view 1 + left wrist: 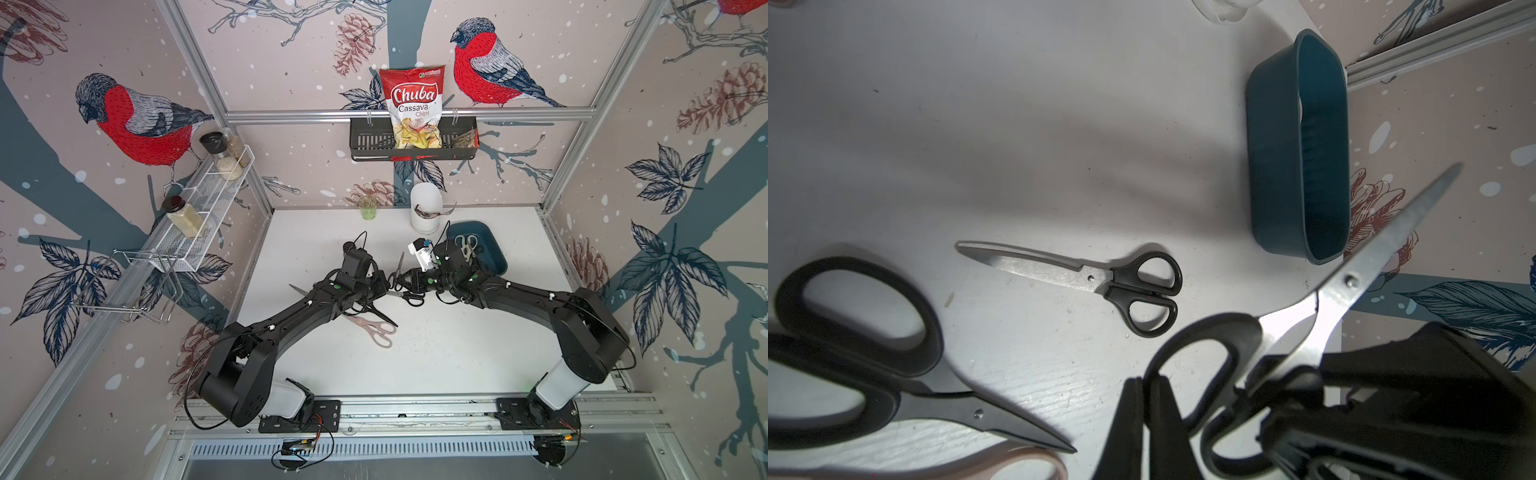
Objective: Put the scissors into the storage box
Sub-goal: Place the scissors in the storage box.
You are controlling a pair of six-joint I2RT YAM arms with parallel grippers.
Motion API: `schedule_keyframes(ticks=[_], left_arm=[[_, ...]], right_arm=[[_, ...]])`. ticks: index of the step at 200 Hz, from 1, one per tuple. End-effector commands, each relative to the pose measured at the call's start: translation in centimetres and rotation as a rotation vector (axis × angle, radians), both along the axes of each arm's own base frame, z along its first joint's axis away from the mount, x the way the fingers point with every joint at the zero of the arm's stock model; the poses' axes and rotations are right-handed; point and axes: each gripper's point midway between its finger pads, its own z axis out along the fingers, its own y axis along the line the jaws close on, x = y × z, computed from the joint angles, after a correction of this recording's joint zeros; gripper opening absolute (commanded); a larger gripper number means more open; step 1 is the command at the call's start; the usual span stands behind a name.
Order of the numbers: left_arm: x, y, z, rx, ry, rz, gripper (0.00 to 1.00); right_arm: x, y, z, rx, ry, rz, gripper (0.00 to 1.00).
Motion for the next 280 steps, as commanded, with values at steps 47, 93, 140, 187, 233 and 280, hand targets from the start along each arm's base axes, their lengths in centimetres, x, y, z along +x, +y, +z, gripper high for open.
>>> schedule_keyframes(ticks=[47, 93, 140, 187, 233, 280], left_arm=[[0.4, -0.7, 1.2, -0.012, -0.03, -0.025, 0.07], [0.1, 0.2, 1.5, 0.029, -0.035, -0.009, 0.46], [0.4, 3.0, 1.5, 0.13, -0.067, 0.079, 0.53], [0.8, 5.3, 0.1, 0.161, -0.066, 0.168, 0.53], [0.3, 6.3, -1.3, 0.154, -0.04, 0.203, 0.53], [-0.1, 7.8, -1.5, 0.164, -0.045, 0.244, 0.53]], right_arm=[[0.8, -0.8, 0.5, 0.018, 0.0, -0.027, 0.09], [3.1, -4.3, 0.9, 0.029, 0.002, -0.111, 0.08], [7.4, -12.8, 2.5, -0.063, -0.067, -0.3, 0.08], [11.5, -23.4, -2.0, -0.385, 0.009, -0.543, 0.08], [13.1, -25.7, -6.0, -0.344, 0.123, -0.55, 0.1], [13.7, -24.8, -7.7, -0.334, 0.131, -0.492, 0.12]])
